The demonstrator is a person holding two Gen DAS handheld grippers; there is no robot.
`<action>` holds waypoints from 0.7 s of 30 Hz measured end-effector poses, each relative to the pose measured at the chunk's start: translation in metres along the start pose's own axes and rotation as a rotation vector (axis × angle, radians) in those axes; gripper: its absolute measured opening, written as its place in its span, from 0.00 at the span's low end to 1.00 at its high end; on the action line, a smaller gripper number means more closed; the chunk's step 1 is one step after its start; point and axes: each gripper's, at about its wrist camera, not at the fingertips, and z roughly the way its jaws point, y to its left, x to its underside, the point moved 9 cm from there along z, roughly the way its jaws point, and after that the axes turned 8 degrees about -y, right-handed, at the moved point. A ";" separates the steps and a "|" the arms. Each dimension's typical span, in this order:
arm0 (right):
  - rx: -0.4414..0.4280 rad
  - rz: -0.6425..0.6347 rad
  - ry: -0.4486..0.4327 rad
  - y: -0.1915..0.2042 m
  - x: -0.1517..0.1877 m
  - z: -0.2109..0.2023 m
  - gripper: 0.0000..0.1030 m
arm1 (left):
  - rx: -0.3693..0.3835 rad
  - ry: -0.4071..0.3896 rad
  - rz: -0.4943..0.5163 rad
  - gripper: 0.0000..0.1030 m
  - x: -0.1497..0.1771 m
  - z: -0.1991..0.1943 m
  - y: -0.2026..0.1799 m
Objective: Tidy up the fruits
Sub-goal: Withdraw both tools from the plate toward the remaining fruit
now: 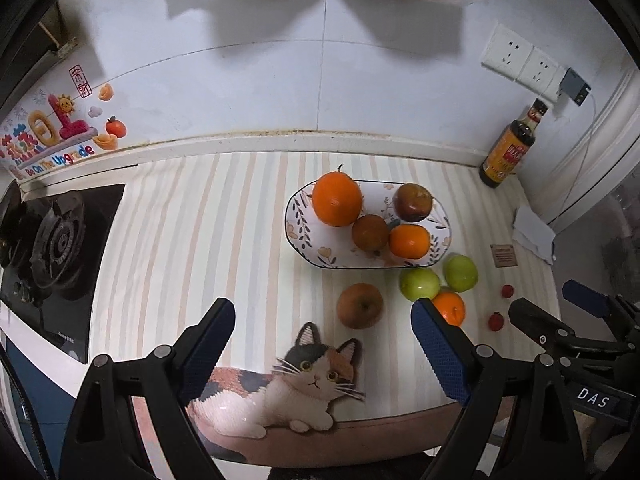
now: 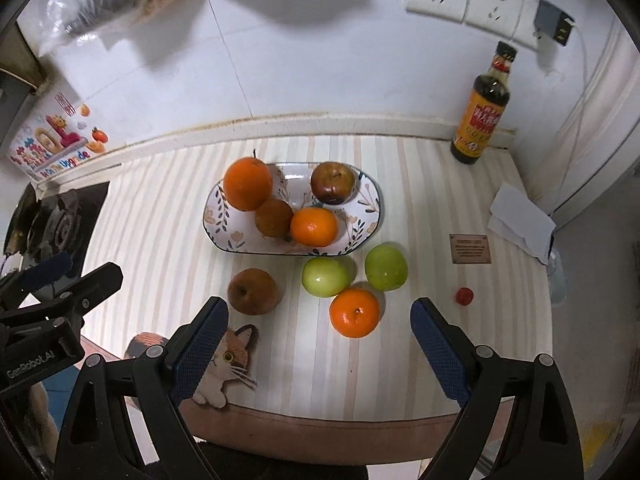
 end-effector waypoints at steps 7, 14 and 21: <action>-0.006 0.005 -0.037 0.000 0.002 -0.025 0.92 | 0.007 -0.018 -0.005 0.87 0.005 -0.013 -0.006; -0.015 0.014 -0.048 -0.003 0.004 -0.030 0.92 | -0.007 -0.029 0.008 0.87 0.005 -0.014 -0.013; -0.029 0.058 -0.017 -0.017 0.009 -0.012 0.92 | -0.056 -0.025 0.040 0.88 0.006 0.004 -0.021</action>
